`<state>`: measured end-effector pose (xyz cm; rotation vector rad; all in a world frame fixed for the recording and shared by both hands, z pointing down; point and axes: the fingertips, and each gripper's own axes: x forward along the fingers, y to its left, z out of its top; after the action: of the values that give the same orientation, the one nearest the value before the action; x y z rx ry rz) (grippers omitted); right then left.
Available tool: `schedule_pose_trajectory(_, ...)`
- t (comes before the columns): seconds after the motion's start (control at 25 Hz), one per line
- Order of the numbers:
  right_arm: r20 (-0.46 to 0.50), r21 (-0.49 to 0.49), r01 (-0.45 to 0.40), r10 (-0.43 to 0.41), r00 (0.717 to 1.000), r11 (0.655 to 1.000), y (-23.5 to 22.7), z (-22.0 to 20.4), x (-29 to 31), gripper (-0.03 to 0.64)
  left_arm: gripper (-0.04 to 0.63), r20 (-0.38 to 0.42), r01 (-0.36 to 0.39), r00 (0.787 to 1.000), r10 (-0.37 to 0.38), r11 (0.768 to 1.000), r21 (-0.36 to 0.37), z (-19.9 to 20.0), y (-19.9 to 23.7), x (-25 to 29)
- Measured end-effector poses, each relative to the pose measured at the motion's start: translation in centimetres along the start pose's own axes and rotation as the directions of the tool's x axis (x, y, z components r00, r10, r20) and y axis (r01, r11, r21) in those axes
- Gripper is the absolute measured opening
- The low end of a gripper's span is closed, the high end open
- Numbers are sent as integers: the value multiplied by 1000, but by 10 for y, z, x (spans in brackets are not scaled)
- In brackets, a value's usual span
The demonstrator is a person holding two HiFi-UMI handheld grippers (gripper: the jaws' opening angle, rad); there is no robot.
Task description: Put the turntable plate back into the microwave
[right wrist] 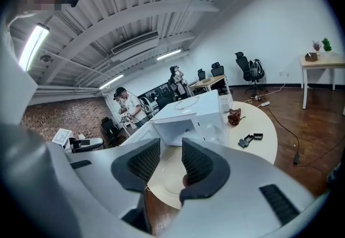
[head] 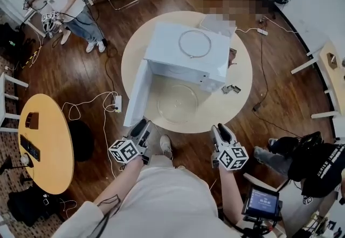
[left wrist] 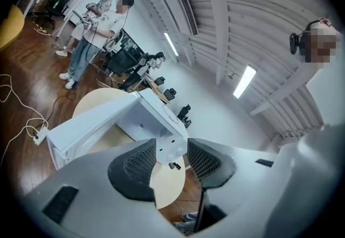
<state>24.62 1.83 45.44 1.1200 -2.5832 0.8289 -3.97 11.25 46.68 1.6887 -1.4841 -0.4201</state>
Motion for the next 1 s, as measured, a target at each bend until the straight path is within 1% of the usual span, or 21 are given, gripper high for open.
schedule_pose_trajectory(0.12, -10, -10, 4, -4, 1000, 1000, 4, 1, 9, 132, 173, -13, 5, 1000, -5, 1000, 23, 3, 3, 3)
schedule_pose_trajectory(0.24, -24, -42, 21, -22, 999, 999, 8, 3, 18, 131, 173, -18, 9, 1000, -8, 999, 34, 6, 7, 6)
schedule_pose_trajectory(0.28, -27, -53, 29, -30, 999, 998, 10, 4, 20, 105, 173, -19, 14, 1000, -13, 999, 35, 7, 8, 6)
schedule_pose_trajectory(0.36, -31, -68, 36, -38, 999, 997, 14, 5, 25, 97, 173, -22, 31, 999, -30, 999, 43, 9, 8, 6)
schedule_pose_trajectory(0.56, -40, -87, 33, -37, 999, 996, 25, 8, 39, 96, 173, -9, 60, 998, -59, 991, 122, 18, 8, 10)
schedule_pose_trajectory(0.68, -49, -99, 36, -41, 998, 994, 31, 5, 44, 95, 173, -3, 86, 996, -86, 982, 169, 19, 5, 9)
schedule_pose_trajectory(0.84, -69, -114, 35, -43, 997, 993, 36, -3, 50, 95, 173, 3, 123, 992, -126, 970, 212, 24, 8, 14)
schedule_pose_trajectory(0.92, -90, -115, 36, -47, 995, 993, 35, -9, 54, 95, 173, 18, 132, 990, -138, 971, 201, 29, 11, 19)
schedule_pose_trajectory(1.0, -112, -116, 39, -52, 992, 992, 34, -14, 52, 95, 173, 27, 135, 990, -142, 977, 163, 29, 12, 18)
